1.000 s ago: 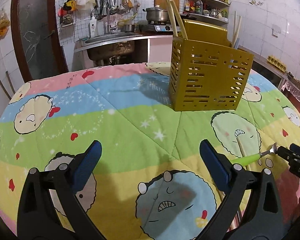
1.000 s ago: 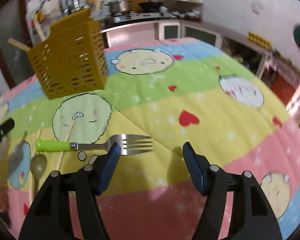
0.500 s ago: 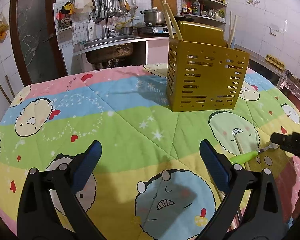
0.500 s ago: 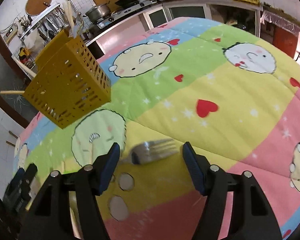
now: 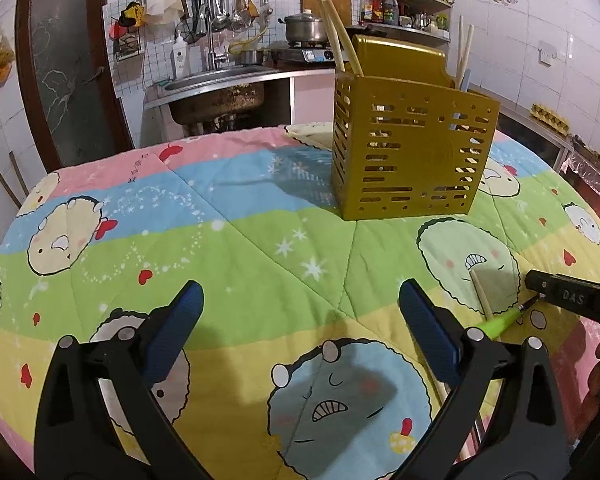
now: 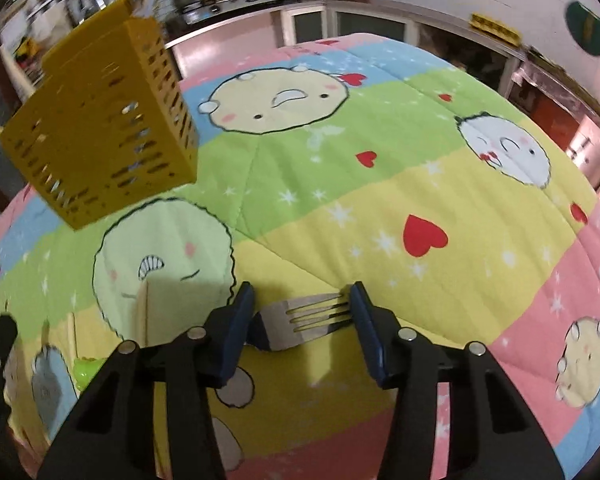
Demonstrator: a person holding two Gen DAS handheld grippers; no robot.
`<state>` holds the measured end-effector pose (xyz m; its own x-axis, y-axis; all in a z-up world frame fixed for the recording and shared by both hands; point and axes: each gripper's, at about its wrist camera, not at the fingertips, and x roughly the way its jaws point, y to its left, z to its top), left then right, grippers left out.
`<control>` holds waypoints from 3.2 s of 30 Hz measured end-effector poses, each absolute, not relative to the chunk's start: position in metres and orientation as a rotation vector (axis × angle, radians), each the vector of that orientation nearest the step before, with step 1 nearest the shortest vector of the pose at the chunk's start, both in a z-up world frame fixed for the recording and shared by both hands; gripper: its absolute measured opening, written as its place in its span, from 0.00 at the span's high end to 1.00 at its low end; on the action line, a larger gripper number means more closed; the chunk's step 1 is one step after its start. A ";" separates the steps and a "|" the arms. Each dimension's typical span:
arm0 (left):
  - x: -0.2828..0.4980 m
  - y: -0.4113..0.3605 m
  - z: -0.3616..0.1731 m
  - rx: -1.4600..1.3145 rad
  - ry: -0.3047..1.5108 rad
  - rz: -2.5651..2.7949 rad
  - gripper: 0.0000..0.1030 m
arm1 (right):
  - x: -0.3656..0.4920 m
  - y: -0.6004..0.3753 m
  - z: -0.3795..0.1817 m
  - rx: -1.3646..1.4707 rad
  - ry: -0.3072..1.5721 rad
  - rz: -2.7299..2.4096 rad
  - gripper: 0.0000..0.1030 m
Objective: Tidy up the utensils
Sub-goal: 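Close the left tool on a wooden chopstick and lift it while the right tool lifts the fork, then carry the left tool's chopstick over the holder while the right tool carries the fork there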
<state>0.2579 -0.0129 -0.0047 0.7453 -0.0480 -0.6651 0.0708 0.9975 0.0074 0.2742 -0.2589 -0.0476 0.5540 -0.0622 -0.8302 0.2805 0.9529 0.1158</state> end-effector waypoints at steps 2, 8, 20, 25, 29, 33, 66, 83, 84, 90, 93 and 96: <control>0.261 -0.014 -0.006 0.020 0.743 -0.072 0.08 | 0.272 -0.263 -0.046 0.219 0.977 -0.193 0.52; 0.269 -0.034 -0.012 0.008 0.825 -0.131 0.18 | 0.265 -0.270 -0.042 0.181 0.986 -0.169 0.60; 0.281 -0.075 -0.034 0.064 0.971 -0.233 0.94 | 0.256 -0.274 -0.036 0.203 0.971 -0.211 0.58; 0.283 -0.076 -0.032 0.063 0.971 -0.236 0.96 | 0.257 -0.279 -0.043 0.279 1.015 -0.258 0.54; 0.283 -0.071 -0.031 0.052 0.964 -0.243 1.00 | 0.257 -0.279 -0.048 0.319 1.014 -0.284 0.53; 0.283 -0.065 -0.026 0.062 0.949 -0.232 1.00 | 0.258 -0.279 -0.048 0.352 1.001 -0.265 0.71; 0.288 -0.077 -0.022 0.009 0.992 -0.190 0.71 | 0.281 -0.302 -0.043 0.345 0.984 -0.129 0.95; 0.295 -0.063 0.016 -0.002 0.872 -0.187 0.96 | 0.281 -0.286 0.000 0.268 0.831 -0.106 0.98; 0.295 -0.061 0.023 -0.003 0.853 -0.187 0.96 | 0.281 -0.283 0.007 0.254 0.812 -0.102 0.98; 0.294 -0.048 0.067 -0.033 0.725 -0.187 0.96 | 0.282 -0.267 0.041 0.187 0.714 -0.080 0.98; 0.292 -0.044 0.086 -0.051 0.674 -0.190 0.96 | 0.279 -0.261 0.058 0.163 0.661 -0.068 0.98; 0.290 -0.041 0.105 -0.050 0.618 -0.191 0.96 | 0.276 -0.256 0.074 0.143 0.603 -0.053 0.98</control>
<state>0.2901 -0.0414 0.1052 0.7981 -0.1931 -0.5707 0.1631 0.9811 -0.1039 0.2763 -0.2564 0.0736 0.8229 -0.0084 -0.5682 0.0918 0.9887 0.1183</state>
